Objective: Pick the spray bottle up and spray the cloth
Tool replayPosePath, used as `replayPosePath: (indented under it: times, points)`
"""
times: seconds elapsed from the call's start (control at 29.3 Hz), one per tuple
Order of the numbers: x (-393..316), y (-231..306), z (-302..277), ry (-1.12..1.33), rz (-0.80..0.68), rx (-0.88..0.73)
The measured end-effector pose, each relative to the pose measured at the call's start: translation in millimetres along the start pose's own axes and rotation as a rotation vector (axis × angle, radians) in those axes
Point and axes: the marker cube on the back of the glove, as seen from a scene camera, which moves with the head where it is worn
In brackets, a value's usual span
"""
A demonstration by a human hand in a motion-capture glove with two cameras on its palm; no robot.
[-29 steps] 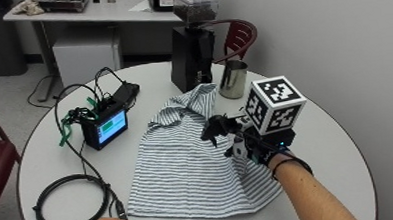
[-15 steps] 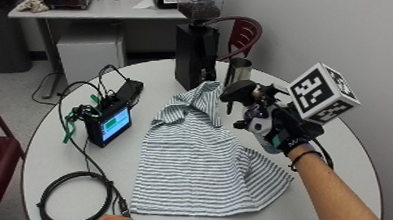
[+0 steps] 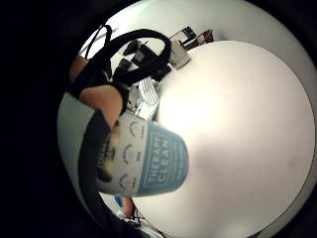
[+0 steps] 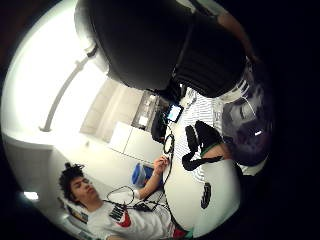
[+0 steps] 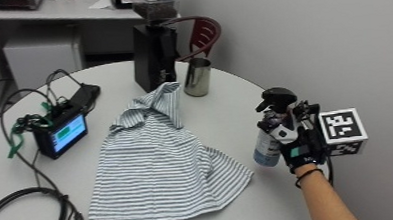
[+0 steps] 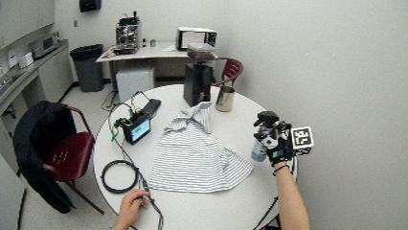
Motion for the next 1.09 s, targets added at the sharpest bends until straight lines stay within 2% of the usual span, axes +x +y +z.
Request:
replayPosePath:
  times: [0.17,0.41,0.92,1.09]
  points:
    - [13.5,-0.3,30.3,-0.059,-0.039,-0.041]
    - [18.3,5.9,31.9,-0.091,-0.062,-0.053]
    - [-37.0,13.7,34.8,-0.164,-0.249,-0.118]
    - [-54.9,23.7,75.7,-0.188,-0.312,-0.205]
